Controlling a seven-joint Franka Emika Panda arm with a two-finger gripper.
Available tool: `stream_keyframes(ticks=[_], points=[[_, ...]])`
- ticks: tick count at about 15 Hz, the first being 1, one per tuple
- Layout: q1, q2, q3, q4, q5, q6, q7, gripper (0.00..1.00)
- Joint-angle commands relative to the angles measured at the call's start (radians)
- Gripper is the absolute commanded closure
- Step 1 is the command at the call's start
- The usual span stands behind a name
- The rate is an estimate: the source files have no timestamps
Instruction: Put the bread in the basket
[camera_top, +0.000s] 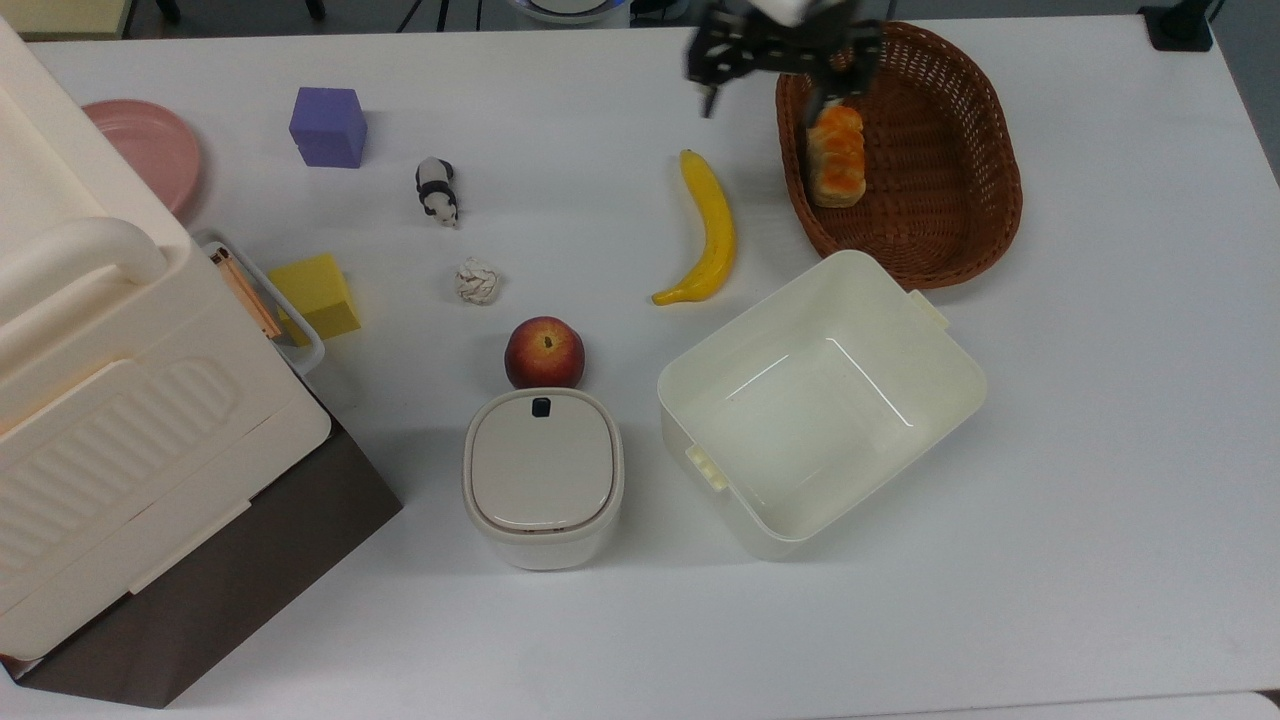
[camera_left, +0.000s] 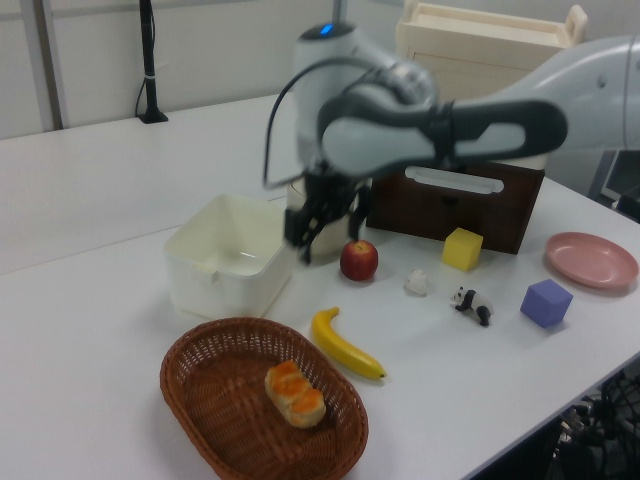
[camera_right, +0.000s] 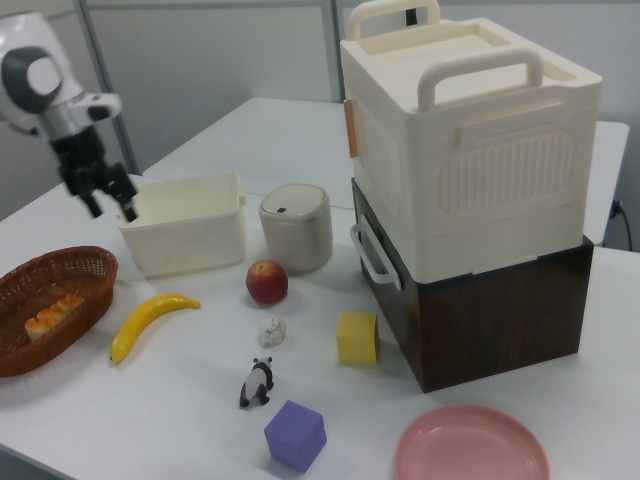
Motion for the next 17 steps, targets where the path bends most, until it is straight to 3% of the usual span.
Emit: stream_keyframes(ticks=[1, 8, 12, 14, 17], points=[[-0.085, -0.056, -0.052, 0.016, 0.006, -0.032, -0.067, 0.00], [-0.271, -0.088, -0.055, 0.072, 0.058, -0.106, -0.149, 0.00], [-0.261, -0.100, -0.125, 0.091, 0.101, -0.117, -0.188, 0.00], [-0.251, -0.096, -0.136, 0.091, 0.103, -0.124, -0.251, 0.00], [-0.250, -0.093, -0.160, 0.092, 0.170, -0.137, -0.327, 0.00]])
